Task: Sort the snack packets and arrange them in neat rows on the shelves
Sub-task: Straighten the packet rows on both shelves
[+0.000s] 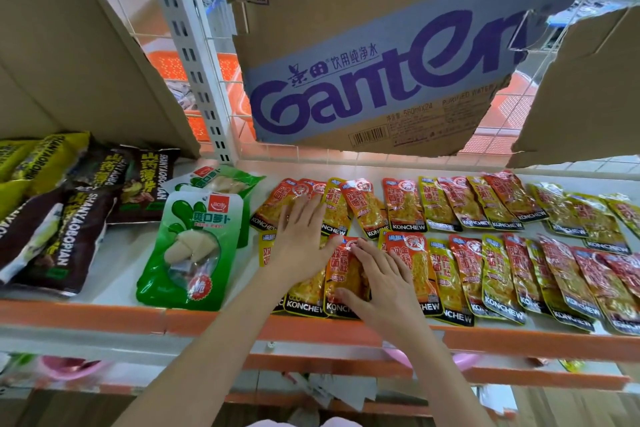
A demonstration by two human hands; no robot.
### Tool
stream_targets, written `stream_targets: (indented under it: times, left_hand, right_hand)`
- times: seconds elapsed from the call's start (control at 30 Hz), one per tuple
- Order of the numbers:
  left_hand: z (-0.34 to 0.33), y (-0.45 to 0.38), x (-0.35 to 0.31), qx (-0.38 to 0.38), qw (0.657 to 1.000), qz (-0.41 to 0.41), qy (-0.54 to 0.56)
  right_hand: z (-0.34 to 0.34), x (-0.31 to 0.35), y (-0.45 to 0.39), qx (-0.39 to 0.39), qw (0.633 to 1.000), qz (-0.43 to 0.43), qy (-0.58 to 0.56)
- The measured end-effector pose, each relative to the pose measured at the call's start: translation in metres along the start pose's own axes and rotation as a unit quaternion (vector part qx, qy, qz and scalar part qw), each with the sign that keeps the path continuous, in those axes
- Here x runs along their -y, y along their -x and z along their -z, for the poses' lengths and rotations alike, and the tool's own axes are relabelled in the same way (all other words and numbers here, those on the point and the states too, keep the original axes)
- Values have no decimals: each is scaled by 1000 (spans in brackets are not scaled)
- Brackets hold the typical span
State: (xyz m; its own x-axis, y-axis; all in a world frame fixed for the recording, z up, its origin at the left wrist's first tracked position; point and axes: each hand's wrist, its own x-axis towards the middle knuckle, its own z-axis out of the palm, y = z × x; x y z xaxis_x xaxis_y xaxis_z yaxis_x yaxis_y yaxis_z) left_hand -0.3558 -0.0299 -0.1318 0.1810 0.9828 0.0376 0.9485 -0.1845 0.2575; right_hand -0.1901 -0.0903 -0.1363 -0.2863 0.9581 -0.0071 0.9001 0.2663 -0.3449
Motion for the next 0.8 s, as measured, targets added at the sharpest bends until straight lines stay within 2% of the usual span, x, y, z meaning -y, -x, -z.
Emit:
stream_targets:
  times: [0.07,0.13,0.27,0.3,0.33,0.43,0.47,0.6,0.67,0.73,0.8]
  left_hand:
    - [-7,1,-2,30,999,4,-21]
    - [-6,2,-2,21,1000,3,-6]
    - [12,-13,11,-102,991,61,69]
    - [16,-20,17,-103,989,76,77]
    - [18,-27,24,-77,990,85,76]
    - [13,-37,40,75,993,84,35]
    - [9,-38,43,93,991,88,27]
    - [6,-39,38,48,991,122,36]
    - [8,-36,30,5,995,99,22]
    - [9,-31,18,-39,998,43,22]
    - [5,-26,5,-28,999,-37,25]
  right_hand:
    - [0,0,0,-1,1000,-1,1]
    - [0,-1,-1,-2,1000,-5,1]
    - [0,-1,-1,3,1000,-7,1]
    - [0,0,-1,5,1000,-7,0]
    - [0,0,-1,7,1000,-7,-1]
    - [1,1,0,8,1000,-8,-10]
    - [1,1,0,6,1000,-7,-14]
    - [2,1,-1,0,1000,-8,-21]
    - [3,2,-1,1,1000,-10,-25]
    - [4,3,-1,3,999,-14,-33]
    - [4,4,-1,-1,999,-17,-42]
